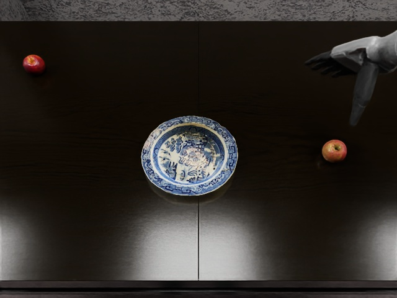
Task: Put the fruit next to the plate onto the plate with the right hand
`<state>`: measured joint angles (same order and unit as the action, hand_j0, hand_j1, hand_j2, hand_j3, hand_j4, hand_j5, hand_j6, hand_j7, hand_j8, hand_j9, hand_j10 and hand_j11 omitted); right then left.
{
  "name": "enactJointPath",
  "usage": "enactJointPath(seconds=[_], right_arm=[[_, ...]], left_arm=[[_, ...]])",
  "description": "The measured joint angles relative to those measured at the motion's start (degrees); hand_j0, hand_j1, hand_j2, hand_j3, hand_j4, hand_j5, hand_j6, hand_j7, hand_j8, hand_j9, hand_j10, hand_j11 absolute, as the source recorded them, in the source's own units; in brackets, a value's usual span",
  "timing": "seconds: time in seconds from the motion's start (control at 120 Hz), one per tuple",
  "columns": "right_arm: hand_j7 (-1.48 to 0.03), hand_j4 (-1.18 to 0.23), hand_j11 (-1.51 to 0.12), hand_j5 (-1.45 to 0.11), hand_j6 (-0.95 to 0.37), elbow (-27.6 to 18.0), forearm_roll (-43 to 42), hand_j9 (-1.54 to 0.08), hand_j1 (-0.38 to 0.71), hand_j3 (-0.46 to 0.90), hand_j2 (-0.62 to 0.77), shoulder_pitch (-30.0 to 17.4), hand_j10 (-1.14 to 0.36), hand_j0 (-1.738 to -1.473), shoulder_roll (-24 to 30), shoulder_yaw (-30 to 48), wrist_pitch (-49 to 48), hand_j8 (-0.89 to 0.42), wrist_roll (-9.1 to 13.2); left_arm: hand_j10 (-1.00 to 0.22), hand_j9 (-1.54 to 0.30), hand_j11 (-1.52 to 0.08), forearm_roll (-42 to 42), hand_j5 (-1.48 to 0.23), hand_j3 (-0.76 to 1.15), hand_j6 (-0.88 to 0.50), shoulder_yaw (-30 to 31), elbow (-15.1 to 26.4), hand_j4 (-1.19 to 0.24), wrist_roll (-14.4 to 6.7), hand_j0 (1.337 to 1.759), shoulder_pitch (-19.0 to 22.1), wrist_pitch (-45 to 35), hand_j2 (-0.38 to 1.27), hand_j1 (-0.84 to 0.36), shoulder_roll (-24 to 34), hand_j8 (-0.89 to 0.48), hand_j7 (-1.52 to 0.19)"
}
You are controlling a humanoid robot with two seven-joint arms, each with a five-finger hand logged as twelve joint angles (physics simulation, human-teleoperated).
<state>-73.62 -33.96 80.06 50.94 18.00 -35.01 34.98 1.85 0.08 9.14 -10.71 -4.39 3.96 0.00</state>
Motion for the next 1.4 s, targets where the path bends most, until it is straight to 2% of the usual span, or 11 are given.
enactJointPath(seconds=[0.258, 0.442, 0.683, 0.792, 0.925, 1.167, 1.4], right_arm=[[0.00, -0.01, 0.00, 0.00, -0.01, -11.7, -9.9, 0.00, -0.35, 0.00, 0.00, -3.5, 0.00, -1.658, 3.8, 0.6, 0.8, -0.01, 0.0], [0.00, -0.01, 0.00, 0.00, -0.01, -16.2, -14.8, 0.00, -0.35, 0.00, 0.00, -7.7, 0.00, -1.658, 4.3, 0.6, 6.4, -0.01, 0.0], [0.00, -0.01, 0.00, 0.00, -0.01, -17.9, -20.8, 0.00, -0.35, 0.00, 0.00, -13.3, -0.01, -1.658, 3.7, 0.7, 11.5, -0.01, 0.0], [0.00, -0.01, 0.00, 0.00, -0.01, -20.1, -21.7, 0.00, -0.35, 0.00, 0.00, -15.4, -0.01, -1.658, 4.0, 0.7, 12.2, -0.01, 0.0], [0.00, -0.01, 0.00, 0.00, -0.01, -21.2, -27.6, 0.00, -0.35, 0.00, 0.00, -19.0, -0.01, -1.658, 2.3, 0.7, 18.4, -0.01, 0.0], [0.00, -0.01, 0.00, -0.01, -0.01, -21.1, -35.2, 0.00, -0.35, 0.00, 0.00, -23.1, -0.01, -1.658, 0.1, 0.7, 26.5, -0.01, 0.0], [-0.10, -0.08, -0.10, -0.10, -0.08, -19.1, -37.4, -0.10, -0.26, 0.00, -0.01, -26.0, -0.08, -1.658, -0.6, 0.6, 29.1, -0.08, 0.0]], left_arm=[[-0.01, -0.01, -0.01, 0.0, -0.01, 0.00, -0.01, 0.0, -0.1, -0.01, 0.0, 1.658, 0.0, 0.0, 0.00, 0.34, 0.0, -0.01, -0.01], [-0.01, -0.01, -0.01, 0.0, -0.01, 0.00, -0.01, 0.0, -0.1, -0.01, 0.0, 1.658, 0.0, 0.0, 0.00, 0.34, 0.0, -0.01, -0.01], [-0.01, -0.01, -0.01, 0.0, -0.01, 0.00, -0.01, 0.0, -0.1, -0.01, 0.0, 1.658, 0.0, 0.0, 0.00, 0.34, 0.0, -0.01, -0.01], [-0.01, -0.01, -0.01, 0.0, -0.01, 0.00, -0.01, 0.0, -0.2, -0.01, 0.0, 1.658, 0.0, 0.0, 0.00, 0.34, 0.0, -0.01, -0.01], [-0.01, -0.01, -0.01, 0.0, -0.01, 0.00, -0.01, 0.0, -0.2, -0.01, 0.0, 1.658, 0.0, 0.0, 0.00, 0.34, 0.0, -0.01, -0.01], [-0.01, -0.01, -0.01, 0.0, -0.01, 0.00, -0.01, 0.0, -0.2, -0.01, 0.0, 1.658, 0.0, 0.0, 0.00, 0.34, 0.0, -0.01, -0.01], [-0.01, -0.01, -0.01, 0.0, -0.01, 0.00, -0.01, 0.0, -0.2, -0.01, 0.0, 1.658, 0.0, 0.0, 0.00, 0.34, 0.0, -0.01, -0.01]])
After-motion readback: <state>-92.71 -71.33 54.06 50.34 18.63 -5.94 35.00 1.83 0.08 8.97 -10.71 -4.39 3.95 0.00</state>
